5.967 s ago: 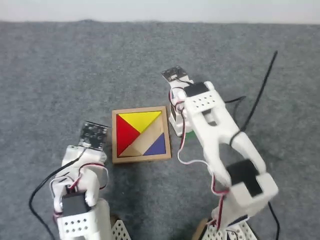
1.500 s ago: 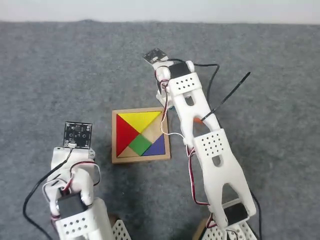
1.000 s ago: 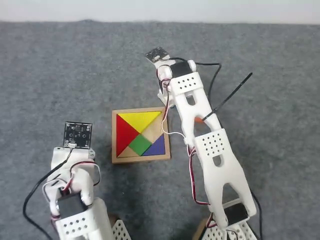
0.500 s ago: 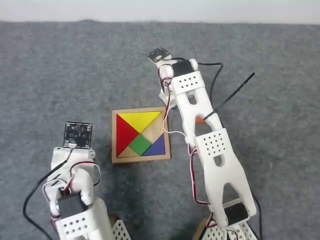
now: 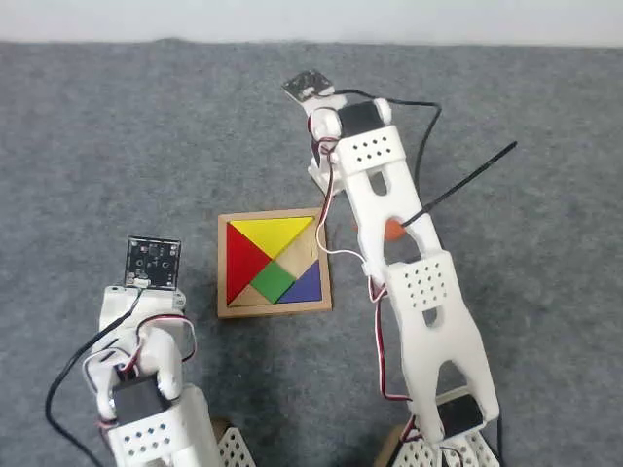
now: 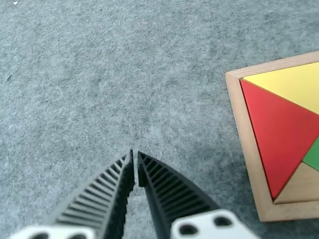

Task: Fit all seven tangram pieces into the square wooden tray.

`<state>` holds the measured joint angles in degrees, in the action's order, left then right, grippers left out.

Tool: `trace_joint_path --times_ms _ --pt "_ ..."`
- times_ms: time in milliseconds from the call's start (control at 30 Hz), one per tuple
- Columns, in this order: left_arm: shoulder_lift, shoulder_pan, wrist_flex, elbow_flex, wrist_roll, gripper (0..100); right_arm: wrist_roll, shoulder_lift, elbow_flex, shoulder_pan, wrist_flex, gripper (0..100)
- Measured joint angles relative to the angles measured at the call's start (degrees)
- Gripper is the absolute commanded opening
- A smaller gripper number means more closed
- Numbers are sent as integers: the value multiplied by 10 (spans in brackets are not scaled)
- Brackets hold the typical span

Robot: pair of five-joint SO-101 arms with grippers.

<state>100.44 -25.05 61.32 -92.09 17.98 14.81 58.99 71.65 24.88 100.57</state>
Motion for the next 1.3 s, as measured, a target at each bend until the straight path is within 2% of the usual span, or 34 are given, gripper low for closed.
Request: trace_joint_path --times_ms 400,533,867,1067,1300 --pt "0 0 0 0 0 13 -4 -232 -345 116 -1 90" --pt "0 0 0 0 0 13 -92 -236 -423 149 -31 91" --pt "0 0 0 0 0 13 -274 -229 -435 174 -116 91" --pt "0 0 0 0 0 13 -313 -205 -435 192 -125 91" --pt "0 0 0 0 0 13 -317 -191 -435 207 -141 91"
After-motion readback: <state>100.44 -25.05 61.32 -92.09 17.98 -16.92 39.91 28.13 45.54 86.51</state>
